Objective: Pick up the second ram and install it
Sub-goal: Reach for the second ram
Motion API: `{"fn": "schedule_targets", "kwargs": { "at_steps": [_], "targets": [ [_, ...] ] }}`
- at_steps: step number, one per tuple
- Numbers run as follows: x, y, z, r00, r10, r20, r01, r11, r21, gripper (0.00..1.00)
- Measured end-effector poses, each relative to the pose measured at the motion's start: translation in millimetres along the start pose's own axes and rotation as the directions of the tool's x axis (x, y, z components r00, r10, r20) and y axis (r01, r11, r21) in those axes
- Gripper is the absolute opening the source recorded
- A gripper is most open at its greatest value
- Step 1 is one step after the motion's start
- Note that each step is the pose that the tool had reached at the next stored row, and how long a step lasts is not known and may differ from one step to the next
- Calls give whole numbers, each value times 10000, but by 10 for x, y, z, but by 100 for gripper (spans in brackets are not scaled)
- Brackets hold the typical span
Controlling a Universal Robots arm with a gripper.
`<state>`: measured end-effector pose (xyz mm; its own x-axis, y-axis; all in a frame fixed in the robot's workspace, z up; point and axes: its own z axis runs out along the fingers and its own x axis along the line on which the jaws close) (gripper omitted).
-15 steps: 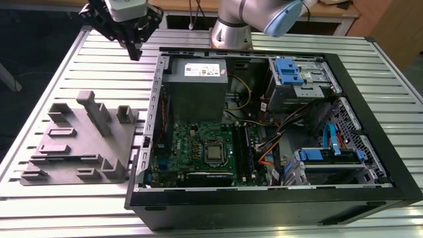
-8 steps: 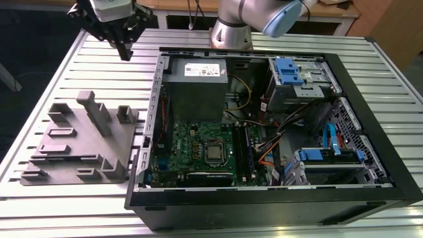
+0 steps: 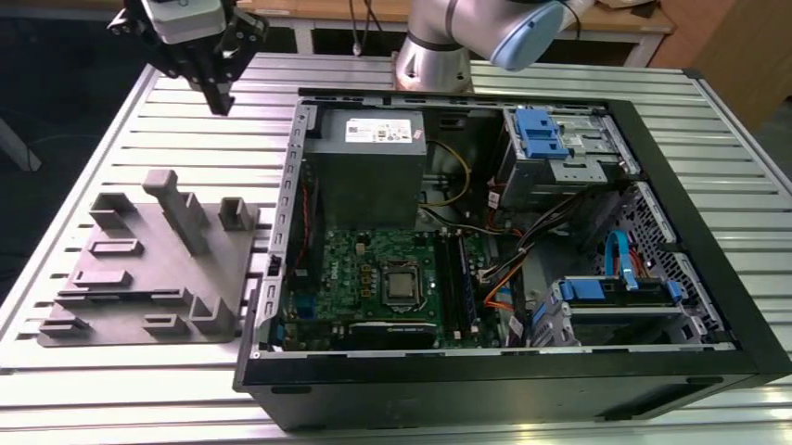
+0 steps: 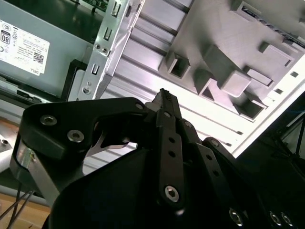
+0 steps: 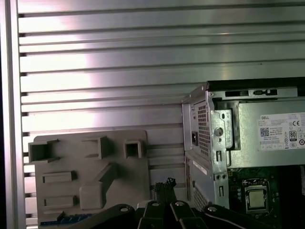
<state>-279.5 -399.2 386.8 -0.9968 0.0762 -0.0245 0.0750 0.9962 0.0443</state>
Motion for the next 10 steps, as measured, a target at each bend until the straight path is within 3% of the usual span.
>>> {"fn": "schedule_targets", "kwargs": {
  "at_steps": [10],
  "targets": [
    [104,-97,26,10000,1,0,-1,10000,0,7]
  ]
}}
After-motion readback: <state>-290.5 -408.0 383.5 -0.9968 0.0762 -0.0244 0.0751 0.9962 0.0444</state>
